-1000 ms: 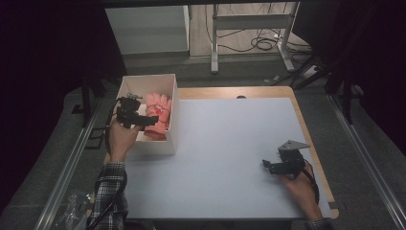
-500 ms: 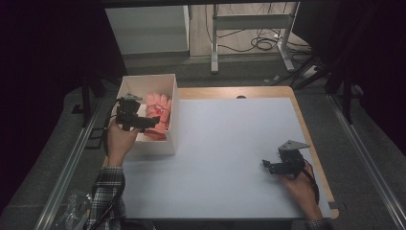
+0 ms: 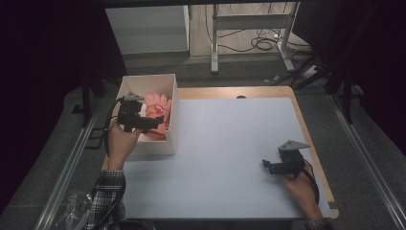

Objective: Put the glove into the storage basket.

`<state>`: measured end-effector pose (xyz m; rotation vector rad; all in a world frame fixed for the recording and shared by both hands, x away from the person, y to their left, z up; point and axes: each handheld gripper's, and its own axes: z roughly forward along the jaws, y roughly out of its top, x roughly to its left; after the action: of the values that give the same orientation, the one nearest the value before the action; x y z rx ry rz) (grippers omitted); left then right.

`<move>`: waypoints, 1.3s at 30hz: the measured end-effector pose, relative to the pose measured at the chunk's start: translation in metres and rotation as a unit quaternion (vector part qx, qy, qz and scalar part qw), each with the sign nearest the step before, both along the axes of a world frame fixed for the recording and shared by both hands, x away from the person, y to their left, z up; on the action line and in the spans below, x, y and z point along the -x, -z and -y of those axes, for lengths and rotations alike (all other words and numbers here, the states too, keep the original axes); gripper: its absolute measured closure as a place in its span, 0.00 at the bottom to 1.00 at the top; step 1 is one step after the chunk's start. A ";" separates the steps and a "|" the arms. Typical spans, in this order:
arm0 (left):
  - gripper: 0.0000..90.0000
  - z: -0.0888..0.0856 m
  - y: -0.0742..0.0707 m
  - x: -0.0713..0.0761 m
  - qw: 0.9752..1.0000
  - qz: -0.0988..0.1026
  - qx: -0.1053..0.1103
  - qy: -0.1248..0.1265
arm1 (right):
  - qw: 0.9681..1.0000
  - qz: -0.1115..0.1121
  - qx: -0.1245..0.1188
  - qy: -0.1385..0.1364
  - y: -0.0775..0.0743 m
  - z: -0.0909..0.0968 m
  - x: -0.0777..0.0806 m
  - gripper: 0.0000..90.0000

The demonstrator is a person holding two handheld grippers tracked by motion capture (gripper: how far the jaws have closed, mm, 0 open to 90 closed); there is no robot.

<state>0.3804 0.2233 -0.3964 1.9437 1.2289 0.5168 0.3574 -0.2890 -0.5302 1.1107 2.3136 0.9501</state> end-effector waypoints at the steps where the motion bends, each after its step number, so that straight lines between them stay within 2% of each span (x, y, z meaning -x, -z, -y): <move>1: 0.02 0.002 -0.001 0.001 1.000 0.002 0.001 0.004 | 1.000 0.000 0.000 0.000 0.000 0.000 0.000 0.18; 9: 0.02 0.022 -0.005 0.007 0.999 0.010 0.001 0.034 | 1.000 0.000 0.000 0.000 0.000 0.000 0.000 0.18; 20: 0.02 0.055 -0.004 0.014 0.997 0.014 0.006 0.079 | 1.000 0.000 0.000 0.000 0.000 0.000 0.000 0.18; 36: 0.02 0.102 0.013 0.028 0.989 0.012 0.017 0.144 | 1.000 0.001 0.000 0.000 0.000 0.000 0.000 0.18; 39: 0.02 0.106 0.016 0.030 0.989 0.011 0.018 0.149 | 1.000 0.000 0.001 0.000 0.000 0.000 0.000 0.18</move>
<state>0.3505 0.1172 -0.4121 2.0378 0.9049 0.3570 0.3572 -0.2890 -0.5300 1.1099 2.3141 0.9489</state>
